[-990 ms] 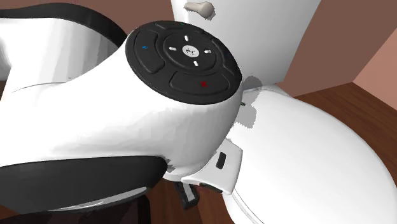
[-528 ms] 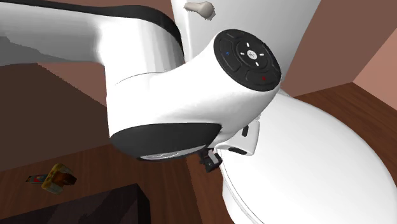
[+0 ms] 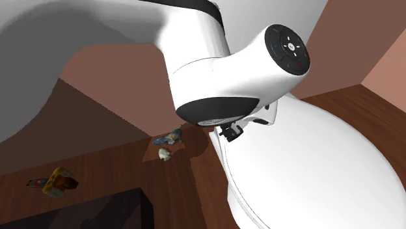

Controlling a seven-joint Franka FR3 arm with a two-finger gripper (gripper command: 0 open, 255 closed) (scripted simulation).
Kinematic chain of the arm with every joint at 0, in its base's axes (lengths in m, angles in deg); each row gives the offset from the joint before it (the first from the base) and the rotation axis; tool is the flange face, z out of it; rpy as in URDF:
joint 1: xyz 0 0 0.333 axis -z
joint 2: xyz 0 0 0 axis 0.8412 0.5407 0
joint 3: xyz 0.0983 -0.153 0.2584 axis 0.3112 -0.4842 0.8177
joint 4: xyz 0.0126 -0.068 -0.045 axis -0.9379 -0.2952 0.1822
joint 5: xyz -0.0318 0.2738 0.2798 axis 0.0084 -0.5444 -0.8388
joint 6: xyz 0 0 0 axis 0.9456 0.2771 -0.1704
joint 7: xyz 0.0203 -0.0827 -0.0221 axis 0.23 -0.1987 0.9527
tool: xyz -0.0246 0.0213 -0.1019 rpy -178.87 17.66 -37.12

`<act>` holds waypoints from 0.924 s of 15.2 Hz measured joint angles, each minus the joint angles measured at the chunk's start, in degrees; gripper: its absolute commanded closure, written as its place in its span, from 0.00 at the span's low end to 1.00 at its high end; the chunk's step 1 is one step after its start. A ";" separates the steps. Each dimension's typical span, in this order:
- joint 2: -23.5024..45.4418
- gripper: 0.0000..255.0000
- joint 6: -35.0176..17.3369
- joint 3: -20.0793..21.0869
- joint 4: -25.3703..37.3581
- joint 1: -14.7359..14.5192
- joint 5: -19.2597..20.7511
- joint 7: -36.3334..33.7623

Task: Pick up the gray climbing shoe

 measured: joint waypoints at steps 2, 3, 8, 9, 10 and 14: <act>3.51 0.00 0.51 0.52 4.36 -0.19 -2.03 0.81; 5.28 0.00 0.65 1.01 6.75 -0.52 -2.99 0.69; 8.68 0.00 -0.11 1.82 9.70 -0.72 -5.29 2.15; 8.94 0.00 -0.53 1.84 9.45 -0.72 -5.44 2.50; 9.08 0.00 -1.14 1.89 8.88 -0.76 -5.62 2.90; 10.02 1.00 -2.90 2.01 7.76 -0.83 -6.13 4.10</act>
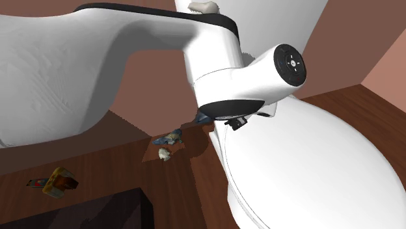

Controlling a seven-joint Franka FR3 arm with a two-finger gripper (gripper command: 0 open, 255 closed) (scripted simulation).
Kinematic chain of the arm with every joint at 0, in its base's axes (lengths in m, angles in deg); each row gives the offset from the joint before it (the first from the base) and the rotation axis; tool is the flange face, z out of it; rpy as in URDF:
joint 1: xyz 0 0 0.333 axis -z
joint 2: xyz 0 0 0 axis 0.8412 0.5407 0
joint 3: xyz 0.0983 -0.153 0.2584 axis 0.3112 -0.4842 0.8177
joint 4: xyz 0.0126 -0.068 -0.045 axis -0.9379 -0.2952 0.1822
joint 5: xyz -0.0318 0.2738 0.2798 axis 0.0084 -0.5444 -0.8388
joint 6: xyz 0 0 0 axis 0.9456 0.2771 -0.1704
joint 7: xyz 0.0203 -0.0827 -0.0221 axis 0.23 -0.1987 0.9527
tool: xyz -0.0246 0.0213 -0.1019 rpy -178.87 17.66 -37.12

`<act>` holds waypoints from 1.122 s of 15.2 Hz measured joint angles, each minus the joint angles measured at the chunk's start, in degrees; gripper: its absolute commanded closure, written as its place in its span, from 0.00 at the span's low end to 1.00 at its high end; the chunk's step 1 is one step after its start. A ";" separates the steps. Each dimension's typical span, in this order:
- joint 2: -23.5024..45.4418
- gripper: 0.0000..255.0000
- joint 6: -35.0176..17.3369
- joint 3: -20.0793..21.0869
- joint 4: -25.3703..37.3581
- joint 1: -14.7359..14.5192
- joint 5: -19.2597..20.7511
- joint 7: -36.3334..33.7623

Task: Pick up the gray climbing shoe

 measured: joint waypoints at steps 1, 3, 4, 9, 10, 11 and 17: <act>0.07 1.00 -0.09 0.00 -0.03 0.01 -0.03 0.08; 0.01 1.00 -0.14 0.00 -0.03 0.02 -0.08 0.15; 0.00 1.00 -0.17 0.01 -0.05 0.02 -0.09 0.18; -0.08 1.00 -0.27 0.00 -0.17 0.01 -0.11 0.19; -0.07 1.00 -0.23 0.00 -0.13 0.00 -0.09 0.15; -0.12 1.00 0.10 -0.02 0.09 0.01 0.02 -0.06; -0.81 1.00 3.17 -0.18 2.94 0.13 0.86 -2.16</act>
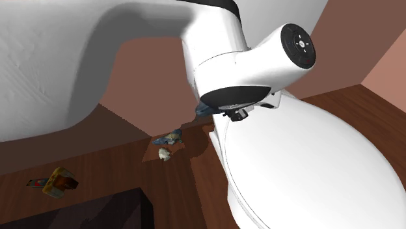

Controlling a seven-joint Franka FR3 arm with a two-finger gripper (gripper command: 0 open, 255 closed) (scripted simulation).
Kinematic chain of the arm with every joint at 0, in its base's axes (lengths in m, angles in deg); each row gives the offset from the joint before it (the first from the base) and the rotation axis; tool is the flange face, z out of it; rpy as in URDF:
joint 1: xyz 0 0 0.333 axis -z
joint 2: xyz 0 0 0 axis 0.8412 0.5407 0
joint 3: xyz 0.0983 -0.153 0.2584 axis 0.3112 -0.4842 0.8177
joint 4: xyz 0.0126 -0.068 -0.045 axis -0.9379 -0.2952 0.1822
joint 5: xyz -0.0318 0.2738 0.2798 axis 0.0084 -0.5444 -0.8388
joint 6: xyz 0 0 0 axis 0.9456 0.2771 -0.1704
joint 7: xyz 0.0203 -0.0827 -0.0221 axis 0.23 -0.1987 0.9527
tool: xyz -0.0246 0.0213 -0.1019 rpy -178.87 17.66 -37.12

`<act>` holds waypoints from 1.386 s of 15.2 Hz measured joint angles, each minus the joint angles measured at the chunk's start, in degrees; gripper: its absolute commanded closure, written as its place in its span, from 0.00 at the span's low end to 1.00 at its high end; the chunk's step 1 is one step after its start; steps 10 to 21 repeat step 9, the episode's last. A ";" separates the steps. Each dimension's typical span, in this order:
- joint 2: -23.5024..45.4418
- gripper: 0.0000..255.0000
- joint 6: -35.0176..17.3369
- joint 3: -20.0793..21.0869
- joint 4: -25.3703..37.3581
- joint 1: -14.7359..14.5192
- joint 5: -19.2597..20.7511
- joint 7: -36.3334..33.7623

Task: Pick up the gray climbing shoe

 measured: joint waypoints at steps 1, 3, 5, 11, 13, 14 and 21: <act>-0.15 1.00 0.64 -0.05 0.57 0.05 0.15 -0.37; -0.48 1.00 1.75 -0.11 1.53 0.13 0.39 -1.07; -0.93 1.00 2.84 -0.15 2.40 0.15 0.63 -1.84; -0.87 1.00 5.00 -0.22 4.98 0.25 1.05 -3.23; -0.87 1.00 5.00 -0.22 4.98 0.25 1.05 -3.23; -0.87 1.00 5.00 -0.22 4.98 0.25 1.05 -3.23; -0.87 1.00 5.00 -0.22 4.98 0.25 1.05 -3.23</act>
